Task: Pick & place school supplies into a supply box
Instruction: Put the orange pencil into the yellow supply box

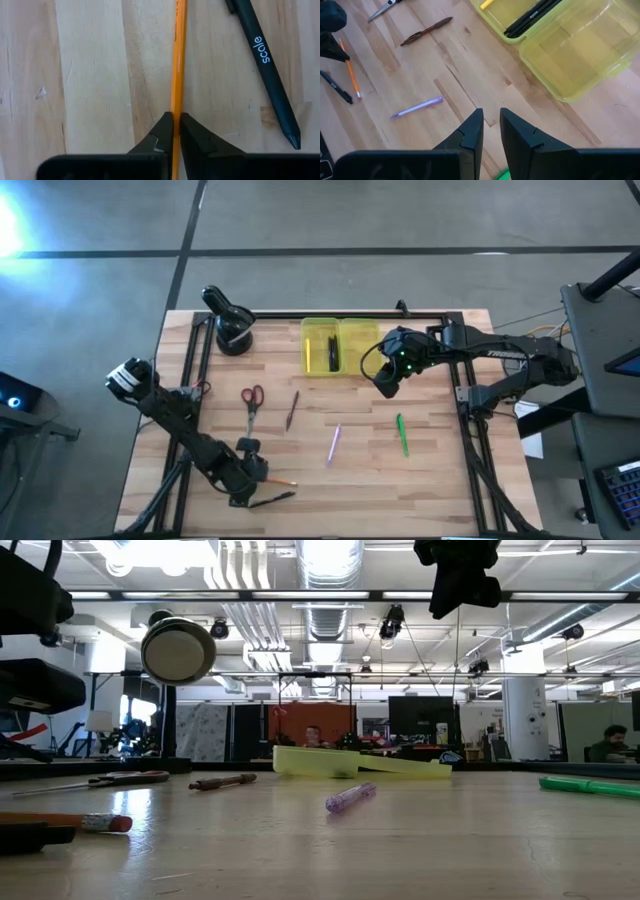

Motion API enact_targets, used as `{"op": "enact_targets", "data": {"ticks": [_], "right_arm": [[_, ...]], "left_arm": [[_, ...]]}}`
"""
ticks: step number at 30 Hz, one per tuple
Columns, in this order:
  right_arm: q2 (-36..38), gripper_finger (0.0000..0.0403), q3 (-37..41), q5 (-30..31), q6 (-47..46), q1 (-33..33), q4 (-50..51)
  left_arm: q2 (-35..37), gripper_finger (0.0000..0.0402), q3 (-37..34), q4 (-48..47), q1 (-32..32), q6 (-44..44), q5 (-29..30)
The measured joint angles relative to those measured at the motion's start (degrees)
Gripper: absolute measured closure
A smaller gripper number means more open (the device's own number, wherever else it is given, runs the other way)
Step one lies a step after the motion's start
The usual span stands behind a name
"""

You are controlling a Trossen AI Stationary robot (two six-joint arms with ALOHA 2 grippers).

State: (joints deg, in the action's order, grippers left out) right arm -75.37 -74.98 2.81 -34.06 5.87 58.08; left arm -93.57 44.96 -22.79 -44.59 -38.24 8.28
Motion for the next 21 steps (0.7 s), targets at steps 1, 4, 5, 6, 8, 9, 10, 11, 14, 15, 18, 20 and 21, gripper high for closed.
{"op": "enact_targets", "data": {"ticks": [1, 4, 5, 6, 8, 9, 10, 11, 14, 15, 18, 20, 21], "right_arm": [[0.0, 0.0346, 0.0, 0.0, 0.0, 0.0, 0.0], [0.0, 0.0346, 0.0, -0.2, -0.1, 0.0, 0.0], [0.0, 0.0346, 0.0, -0.3, -0.3, 0.0, 0.0], [0.0, 0.0346, 0.0, -0.3, -0.5, 0.0, 0.0], [0.0, 0.0346, 0.0, -0.3, -1.1, 0.0, 0.0], [0.0, 0.0346, 0.0, -0.3, -1.4, 0.0, 0.0], [0.0, 0.0346, 0.0, -0.3, -1.4, 0.0, -0.1], [0.0, 0.0346, 0.0, -0.3, -1.6, 0.0, -0.1], [0.0, 0.0346, 0.0, -0.3, -1.6, 0.0, -0.3], [0.0, 0.0346, 0.0, -0.3, -1.6, 0.0, -0.4], [0.0, 0.0346, -0.2, -0.7, -1.6, 0.0, -0.5], [0.0, 0.0346, -0.4, -1.6, -1.6, 0.0, -1.4], [0.0, 0.0346, -0.6, -2.0, -1.6, 0.0, -1.8]], "left_arm": [[0.7, 0.0398, 0.1, -0.5, 0.0, 0.0, 0.6], [3.0, 0.0400, 0.3, -2.9, -0.1, 0.1, 2.0], [4.0, 0.0400, 0.2, -4.8, 0.0, 0.2, 2.4], [4.7, 0.0401, 0.1, -6.4, 0.0, 0.3, 2.8], [6.2, 0.0400, 0.5, -7.8, 0.0, 0.2, 3.3], [7.2, 0.0399, 0.7, -9.2, 0.0, -0.3, 3.8], [8.1, 0.0399, 0.8, -10.7, 0.0, -0.7, 4.1], [9.0, 0.0398, 0.7, -11.6, 0.1, -1.1, 4.2], [11.7, 0.0398, 0.7, -12.4, 0.8, -2.3, 4.8], [12.7, 0.0398, 0.7, -12.6, 1.1, -2.9, 5.3], [15.7, 0.0399, 0.7, -12.5, 2.5, -5.8, 6.8], [17.7, 0.0400, 0.7, -12.4, 3.6, -7.6, 8.0], [18.8, 0.0400, 0.7, -12.3, 4.2, -8.4, 8.4]]}}
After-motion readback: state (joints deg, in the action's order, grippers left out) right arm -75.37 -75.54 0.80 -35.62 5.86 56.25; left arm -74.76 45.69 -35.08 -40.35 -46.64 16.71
